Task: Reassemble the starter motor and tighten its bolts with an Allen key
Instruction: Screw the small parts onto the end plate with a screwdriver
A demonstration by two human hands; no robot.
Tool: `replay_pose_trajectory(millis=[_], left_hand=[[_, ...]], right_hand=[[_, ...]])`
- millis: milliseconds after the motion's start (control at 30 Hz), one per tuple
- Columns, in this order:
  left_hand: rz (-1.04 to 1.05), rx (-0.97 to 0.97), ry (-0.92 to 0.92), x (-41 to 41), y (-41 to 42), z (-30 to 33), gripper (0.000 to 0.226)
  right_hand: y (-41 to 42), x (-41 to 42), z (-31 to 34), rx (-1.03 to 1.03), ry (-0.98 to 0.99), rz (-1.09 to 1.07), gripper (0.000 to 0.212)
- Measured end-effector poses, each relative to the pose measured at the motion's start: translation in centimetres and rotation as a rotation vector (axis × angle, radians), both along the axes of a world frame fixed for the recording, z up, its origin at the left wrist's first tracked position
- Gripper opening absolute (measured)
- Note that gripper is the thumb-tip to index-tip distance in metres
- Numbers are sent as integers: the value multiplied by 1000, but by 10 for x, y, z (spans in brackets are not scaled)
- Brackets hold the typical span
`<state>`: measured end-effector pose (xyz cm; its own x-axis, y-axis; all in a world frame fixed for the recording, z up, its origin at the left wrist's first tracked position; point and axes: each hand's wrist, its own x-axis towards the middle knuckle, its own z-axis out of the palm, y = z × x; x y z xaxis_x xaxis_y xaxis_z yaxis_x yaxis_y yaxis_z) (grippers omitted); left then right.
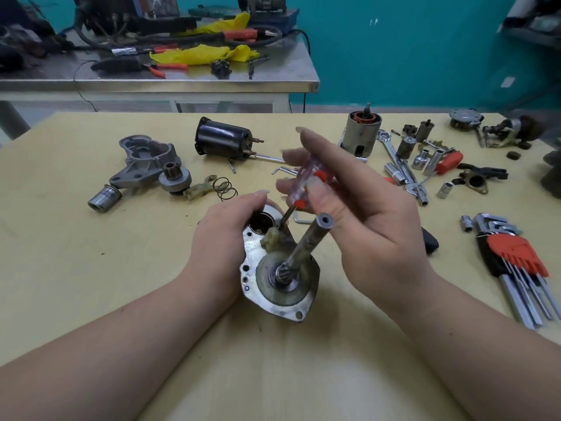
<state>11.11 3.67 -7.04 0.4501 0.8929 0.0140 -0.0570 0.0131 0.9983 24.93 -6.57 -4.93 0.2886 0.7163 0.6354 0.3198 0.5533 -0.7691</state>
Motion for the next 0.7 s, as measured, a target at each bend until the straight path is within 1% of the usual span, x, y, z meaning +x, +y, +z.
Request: replay_pose_trajectory(millis=[67,133,200,267,333,400,433,467,533,567,600,633,700], left_hand=[[1,11,-6,0,0,0,33],[0,23,-13,0,1,-1,24],[-3,47,6,1,1,-1,24],[-27,61,47,2,3,-1,22],[-68,-50,-26,2,2,1,27],[-47,-74,-45,2,1,4,31],[-19,-37,-28,2,1,3,33],[0,39,19,1,1,1,34],[-5,261,182,-1,1,2,29],[0,317,221,-1,2,2,28],[13,293,211,-1,1,1,32],[20,209,153,1,0,3,38],[5,46,68,2,-1,7,48]], right_hand=[[1,0,2,5,-10,-29,46],[2,-2,3,12,-9,-79,48],[2,-3,3,25,-13,-128,42],[1,-2,2,38,-2,-117,36],[0,-1,0,50,-19,-77,34],[0,-2,2,61,-53,-82,34],[0,-3,3,63,-63,-99,35],[0,-5,5,60,-60,-123,36],[0,-6,6,57,-29,-168,36],[0,-6,7,60,-3,-169,34],[-1,-5,6,67,21,-157,30],[-2,-5,6,75,28,-143,26],[-4,-4,4,77,-2,-123,27]])
